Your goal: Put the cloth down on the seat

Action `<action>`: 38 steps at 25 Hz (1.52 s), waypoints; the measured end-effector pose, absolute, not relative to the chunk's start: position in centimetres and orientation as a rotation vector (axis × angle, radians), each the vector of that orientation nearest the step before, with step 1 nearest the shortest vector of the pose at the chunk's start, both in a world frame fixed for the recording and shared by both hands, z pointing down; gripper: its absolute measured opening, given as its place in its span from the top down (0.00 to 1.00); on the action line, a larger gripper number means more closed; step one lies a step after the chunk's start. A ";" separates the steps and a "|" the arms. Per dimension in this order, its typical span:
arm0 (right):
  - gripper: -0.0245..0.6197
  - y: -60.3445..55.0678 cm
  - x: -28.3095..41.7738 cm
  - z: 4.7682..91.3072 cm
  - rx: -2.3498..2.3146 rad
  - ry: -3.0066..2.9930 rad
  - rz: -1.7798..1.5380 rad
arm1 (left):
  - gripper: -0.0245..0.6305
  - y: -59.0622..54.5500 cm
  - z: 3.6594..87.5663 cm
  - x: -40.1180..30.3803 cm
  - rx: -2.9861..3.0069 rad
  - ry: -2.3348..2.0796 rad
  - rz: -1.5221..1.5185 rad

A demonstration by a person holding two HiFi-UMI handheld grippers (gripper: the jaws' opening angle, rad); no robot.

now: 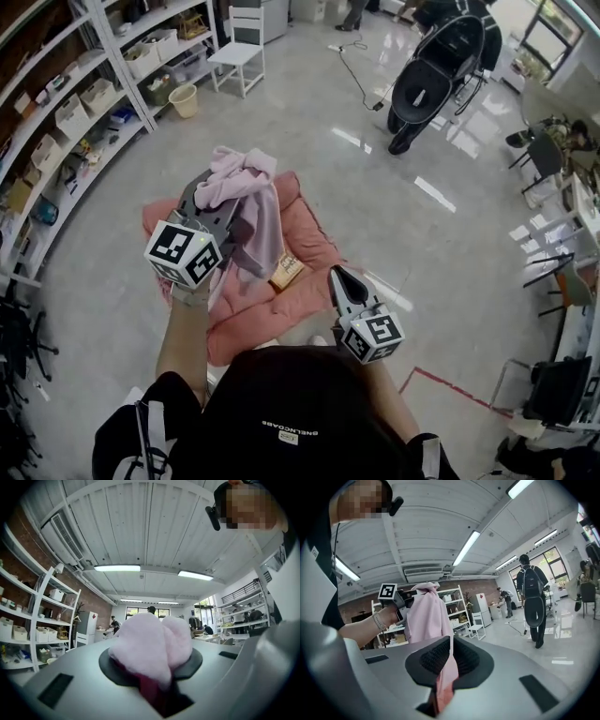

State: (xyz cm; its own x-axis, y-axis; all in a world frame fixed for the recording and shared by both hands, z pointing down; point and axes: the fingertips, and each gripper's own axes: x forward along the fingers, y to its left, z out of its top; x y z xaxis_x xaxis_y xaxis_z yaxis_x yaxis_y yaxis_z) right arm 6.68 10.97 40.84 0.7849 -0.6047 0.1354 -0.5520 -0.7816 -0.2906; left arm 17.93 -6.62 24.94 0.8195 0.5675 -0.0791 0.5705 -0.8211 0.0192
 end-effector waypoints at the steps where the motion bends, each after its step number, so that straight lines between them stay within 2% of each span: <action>1: 0.90 11.3 6.7 40.8 -2.752 0.875 -0.323 | 0.76 -6.0 24.8 18.4 2.952 0.957 -0.114; 13: 0.90 14.5 5.6 41.3 -2.814 0.616 -0.340 | 0.76 -0.3 28.6 22.6 2.856 1.187 -0.021; 21: 0.90 14.1 6.2 44.5 -2.793 0.537 -0.434 | 0.76 0.1 38.7 25.0 2.864 1.232 0.223; 27: 0.90 15.3 5.1 47.5 -2.769 0.550 -0.517 | 0.76 0.8 46.5 23.7 2.859 1.181 0.400; 38: 0.90 10.9 5.5 54.3 -2.722 0.638 -0.701 | 0.76 -5.7 59.9 24.2 2.781 0.993 0.608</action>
